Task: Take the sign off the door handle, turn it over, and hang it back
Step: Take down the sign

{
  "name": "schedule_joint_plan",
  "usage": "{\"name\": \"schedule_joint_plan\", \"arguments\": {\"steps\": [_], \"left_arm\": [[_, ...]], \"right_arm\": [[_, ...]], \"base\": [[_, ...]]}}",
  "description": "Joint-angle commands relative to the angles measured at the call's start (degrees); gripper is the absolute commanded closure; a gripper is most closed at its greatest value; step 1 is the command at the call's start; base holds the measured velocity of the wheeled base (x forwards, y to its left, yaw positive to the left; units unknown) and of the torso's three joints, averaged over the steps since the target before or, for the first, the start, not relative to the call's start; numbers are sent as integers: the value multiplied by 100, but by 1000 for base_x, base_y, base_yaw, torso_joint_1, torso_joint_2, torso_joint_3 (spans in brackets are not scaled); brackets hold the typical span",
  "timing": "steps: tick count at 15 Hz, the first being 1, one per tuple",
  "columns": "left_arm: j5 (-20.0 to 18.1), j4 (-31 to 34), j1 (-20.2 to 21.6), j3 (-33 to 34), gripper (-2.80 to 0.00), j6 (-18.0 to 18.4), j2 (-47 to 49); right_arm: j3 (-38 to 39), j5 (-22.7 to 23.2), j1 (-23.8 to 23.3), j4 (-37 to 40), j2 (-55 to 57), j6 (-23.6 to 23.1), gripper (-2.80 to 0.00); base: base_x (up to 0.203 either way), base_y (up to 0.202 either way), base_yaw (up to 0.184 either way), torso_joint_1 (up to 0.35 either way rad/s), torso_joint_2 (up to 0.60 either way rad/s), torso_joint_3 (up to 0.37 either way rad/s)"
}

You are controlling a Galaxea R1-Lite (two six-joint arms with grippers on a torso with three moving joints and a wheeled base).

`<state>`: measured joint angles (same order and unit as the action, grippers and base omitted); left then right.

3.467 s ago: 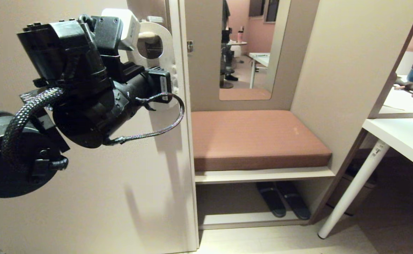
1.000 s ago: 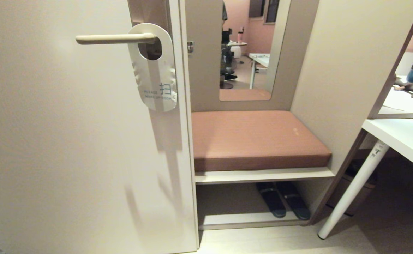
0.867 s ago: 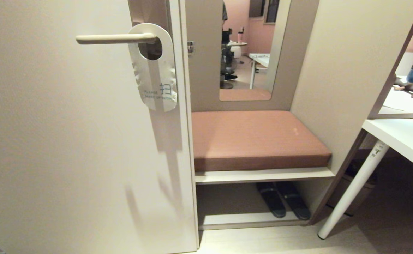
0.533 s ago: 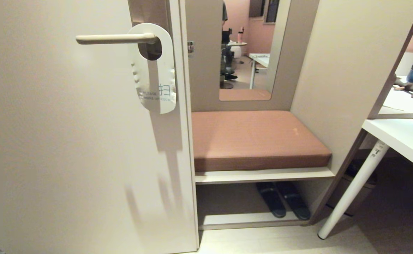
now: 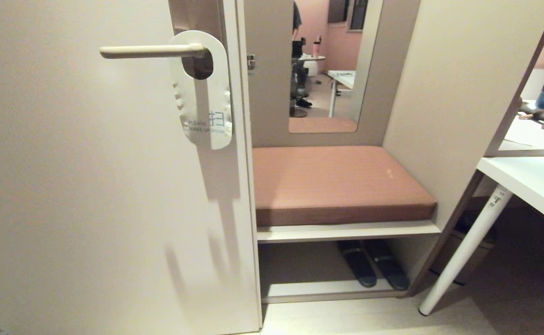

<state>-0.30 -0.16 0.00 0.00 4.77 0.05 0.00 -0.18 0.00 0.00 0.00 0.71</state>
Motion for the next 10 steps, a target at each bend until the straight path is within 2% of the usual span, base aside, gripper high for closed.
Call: {"name": "schedule_joint_plan", "arguments": {"steps": [1, 10], "left_arm": [[-22, -2, 0, 0, 0, 16, 4], [-13, -2, 0, 0, 0, -2, 4]], "right_arm": [[0, 1, 0, 0, 0, 0, 0], [0, 1, 0, 0, 0, 0, 0]], "base": [[0, 0, 0, 0, 0, 0], [0, 0, 0, 0, 0, 0]]}}
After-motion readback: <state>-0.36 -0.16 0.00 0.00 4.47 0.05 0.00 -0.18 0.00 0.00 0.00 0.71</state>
